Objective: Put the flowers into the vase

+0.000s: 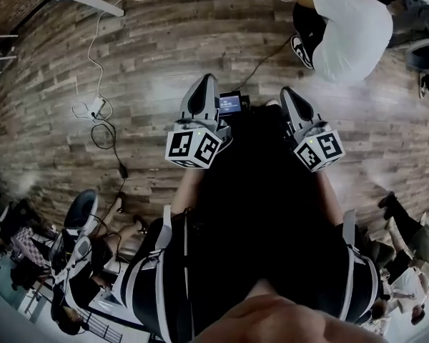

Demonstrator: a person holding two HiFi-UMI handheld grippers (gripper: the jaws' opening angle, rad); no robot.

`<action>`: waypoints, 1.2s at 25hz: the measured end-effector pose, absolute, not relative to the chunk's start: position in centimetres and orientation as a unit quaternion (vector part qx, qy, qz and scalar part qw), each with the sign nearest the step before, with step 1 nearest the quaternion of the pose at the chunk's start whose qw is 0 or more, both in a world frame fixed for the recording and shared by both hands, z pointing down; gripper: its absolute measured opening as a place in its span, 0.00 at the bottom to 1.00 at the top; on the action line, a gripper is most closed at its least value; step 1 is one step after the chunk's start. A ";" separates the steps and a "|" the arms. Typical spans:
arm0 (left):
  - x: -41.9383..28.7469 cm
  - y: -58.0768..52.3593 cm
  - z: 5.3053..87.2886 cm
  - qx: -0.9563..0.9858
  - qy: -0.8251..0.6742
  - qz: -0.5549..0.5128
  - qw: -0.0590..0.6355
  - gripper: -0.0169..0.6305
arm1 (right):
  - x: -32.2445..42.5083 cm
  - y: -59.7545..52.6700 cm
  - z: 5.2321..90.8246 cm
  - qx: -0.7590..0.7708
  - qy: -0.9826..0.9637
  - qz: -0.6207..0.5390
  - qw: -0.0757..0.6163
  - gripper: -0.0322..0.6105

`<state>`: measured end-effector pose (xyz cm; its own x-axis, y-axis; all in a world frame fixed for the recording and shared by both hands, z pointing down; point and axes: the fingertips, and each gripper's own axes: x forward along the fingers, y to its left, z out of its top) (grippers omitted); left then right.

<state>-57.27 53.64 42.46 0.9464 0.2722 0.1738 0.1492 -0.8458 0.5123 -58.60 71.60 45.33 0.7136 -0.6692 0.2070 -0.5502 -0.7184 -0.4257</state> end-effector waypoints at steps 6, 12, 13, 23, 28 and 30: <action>-56.3 52.4 43.5 0.953 0.090 0.135 0.256 0.09 | -58.6 73.4 46.8 -0.918 0.292 -0.206 0.170 0.08; -53.7 53.7 43.4 0.962 0.070 0.134 0.227 0.10 | -55.4 75.3 48.2 -0.915 0.292 -0.219 0.173 0.08; -53.2 53.9 43.4 0.964 0.066 0.133 0.219 0.09 | -54.6 75.7 48.5 -0.914 0.293 -0.219 0.177 0.08; -46.1 58.5 43.2 0.975 0.049 0.123 0.181 0.09 | -45.3 77.7 48.6 -0.911 0.335 -0.183 0.158 0.08; -43.7 61.1 43.4 0.973 0.045 0.141 0.175 0.10 | -43.0 79.3 50.0 -0.900 0.346 -0.209 0.164 0.08; -42.6 61.7 43.3 0.973 0.041 0.144 0.174 0.10 | -42.0 79.6 50.0 -0.897 0.352 -0.214 0.159 0.08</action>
